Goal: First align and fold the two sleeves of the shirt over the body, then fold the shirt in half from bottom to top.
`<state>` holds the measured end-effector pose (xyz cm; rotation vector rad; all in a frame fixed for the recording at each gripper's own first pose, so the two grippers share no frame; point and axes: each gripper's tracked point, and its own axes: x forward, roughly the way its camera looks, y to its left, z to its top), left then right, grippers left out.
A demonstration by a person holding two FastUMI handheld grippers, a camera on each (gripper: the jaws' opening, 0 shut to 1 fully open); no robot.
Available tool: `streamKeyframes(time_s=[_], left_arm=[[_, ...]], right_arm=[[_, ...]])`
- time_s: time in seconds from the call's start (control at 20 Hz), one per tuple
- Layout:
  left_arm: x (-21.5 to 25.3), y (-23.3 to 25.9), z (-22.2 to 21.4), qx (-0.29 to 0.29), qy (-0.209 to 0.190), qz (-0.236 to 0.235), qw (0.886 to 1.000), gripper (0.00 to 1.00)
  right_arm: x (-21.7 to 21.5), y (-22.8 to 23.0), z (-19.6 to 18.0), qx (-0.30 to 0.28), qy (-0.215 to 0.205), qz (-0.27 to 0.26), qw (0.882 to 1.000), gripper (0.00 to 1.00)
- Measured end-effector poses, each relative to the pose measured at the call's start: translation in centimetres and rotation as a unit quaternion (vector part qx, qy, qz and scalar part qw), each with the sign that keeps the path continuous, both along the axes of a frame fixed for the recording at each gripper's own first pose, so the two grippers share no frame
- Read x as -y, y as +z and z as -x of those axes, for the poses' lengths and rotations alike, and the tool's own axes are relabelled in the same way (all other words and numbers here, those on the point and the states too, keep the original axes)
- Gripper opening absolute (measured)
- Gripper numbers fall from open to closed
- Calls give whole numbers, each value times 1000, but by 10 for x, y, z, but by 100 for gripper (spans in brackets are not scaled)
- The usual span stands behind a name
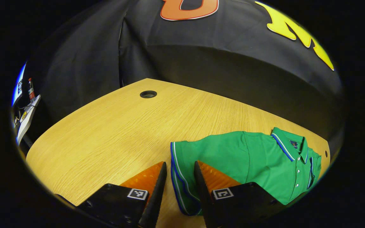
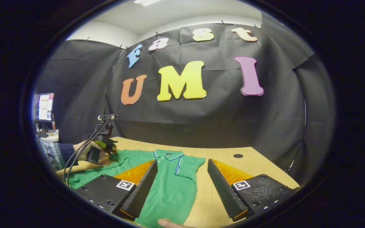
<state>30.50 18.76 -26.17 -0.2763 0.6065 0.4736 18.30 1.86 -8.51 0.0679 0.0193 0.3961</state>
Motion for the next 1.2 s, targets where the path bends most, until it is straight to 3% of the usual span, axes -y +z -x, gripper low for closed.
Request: streamKeyframes(time_s=[0.15,0.3,0.4,0.75,1.2], left_arm=[[0,-3,-6,-17,-8,-17,1000,46],[5,-2,-10,-25,-22,-26,999,22],[5,3,-10,-31,-18,-31,999,11],[31,58,-24,3,-47,-85,995,10],[138,71,-64,20,-129,-92,987,10]], right_arm=[[3,-2,-1,-22,5,-26,999,96],[9,-2,-4,-30,-1,-40,999,96],[7,0,-2,-26,2,-37,999,95],[6,-3,-4,-12,-9,-4,1000,96],[12,-6,-7,-24,-11,-19,999,95]])
